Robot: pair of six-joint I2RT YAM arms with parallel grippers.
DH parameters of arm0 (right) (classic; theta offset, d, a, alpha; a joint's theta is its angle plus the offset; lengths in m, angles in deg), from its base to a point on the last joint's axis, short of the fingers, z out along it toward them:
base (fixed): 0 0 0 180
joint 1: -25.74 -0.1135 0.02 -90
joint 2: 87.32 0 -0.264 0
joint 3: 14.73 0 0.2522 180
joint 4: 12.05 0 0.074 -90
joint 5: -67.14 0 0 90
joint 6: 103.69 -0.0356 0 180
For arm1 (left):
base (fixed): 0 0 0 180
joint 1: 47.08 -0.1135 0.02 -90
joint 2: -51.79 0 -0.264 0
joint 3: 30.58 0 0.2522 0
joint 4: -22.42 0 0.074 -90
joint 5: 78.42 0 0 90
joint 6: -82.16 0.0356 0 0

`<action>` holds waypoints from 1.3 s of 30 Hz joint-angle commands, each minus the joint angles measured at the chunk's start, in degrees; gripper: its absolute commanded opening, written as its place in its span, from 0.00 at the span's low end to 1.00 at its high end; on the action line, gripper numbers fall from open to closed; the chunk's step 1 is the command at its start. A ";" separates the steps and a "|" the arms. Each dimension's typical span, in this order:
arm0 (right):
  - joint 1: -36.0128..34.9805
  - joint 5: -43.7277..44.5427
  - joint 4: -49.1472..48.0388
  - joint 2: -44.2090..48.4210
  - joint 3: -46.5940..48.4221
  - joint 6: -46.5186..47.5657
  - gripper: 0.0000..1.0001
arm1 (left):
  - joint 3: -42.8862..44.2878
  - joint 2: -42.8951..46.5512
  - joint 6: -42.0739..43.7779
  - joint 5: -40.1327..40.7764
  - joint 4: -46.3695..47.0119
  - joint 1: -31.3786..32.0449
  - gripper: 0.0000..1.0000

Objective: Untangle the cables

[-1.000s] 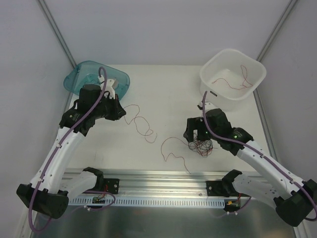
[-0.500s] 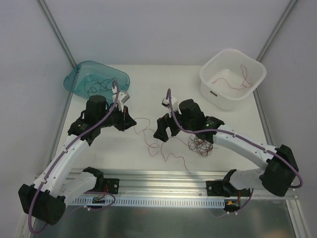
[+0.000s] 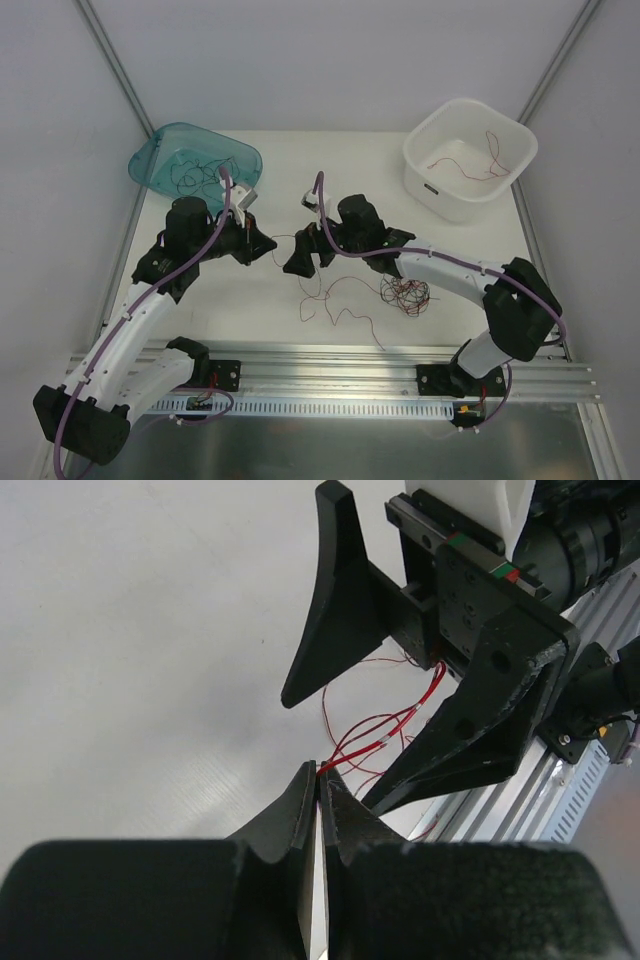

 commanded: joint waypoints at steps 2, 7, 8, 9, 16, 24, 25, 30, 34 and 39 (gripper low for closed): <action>-0.51 -6.65 -9.48 -2.56 2.89 -4.66 0.88 | -0.68 -0.25 -1.66 -2.47 3.55 0.18 0.00; -1.04 -9.38 -13.78 -4.59 1.84 -6.69 0.58 | -1.03 -0.78 -2.19 -1.94 4.08 0.09 0.00; -1.04 -9.64 -14.23 -4.59 1.58 -6.95 0.53 | -1.03 -0.87 -2.28 -1.68 4.16 0.18 0.00; -1.13 -9.73 -14.84 -4.59 1.14 -7.30 0.47 | -1.12 -0.96 -2.28 -0.98 4.08 0.18 0.00; -1.04 -8.25 -12.48 -0.90 -2.12 -5.64 0.01 | -1.65 -0.96 -2.98 5.69 4.08 0.18 0.00; -0.95 -4.03 -1.78 5.07 -1.07 -1.07 0.01 | -1.91 0.27 -3.59 10.53 4.25 0.09 0.32; -0.95 -2.11 0.08 5.60 -0.54 -0.28 0.01 | -2.09 0.36 -3.77 11.06 4.34 0.09 0.40; 0.97 2.65 12.71 8.94 3.06 5.34 0.01 | -2.53 1.77 -4.30 13.87 4.87 0.09 0.78; 5.02 6.33 20.12 12.02 5.70 7.89 0.01 | -3.05 3.00 -5.00 15.89 5.48 0.09 0.96; 13.62 10.82 30.30 14.48 10.44 8.69 0.01 | -3.41 4.49 -5.35 15.82 6.01 0.09 0.99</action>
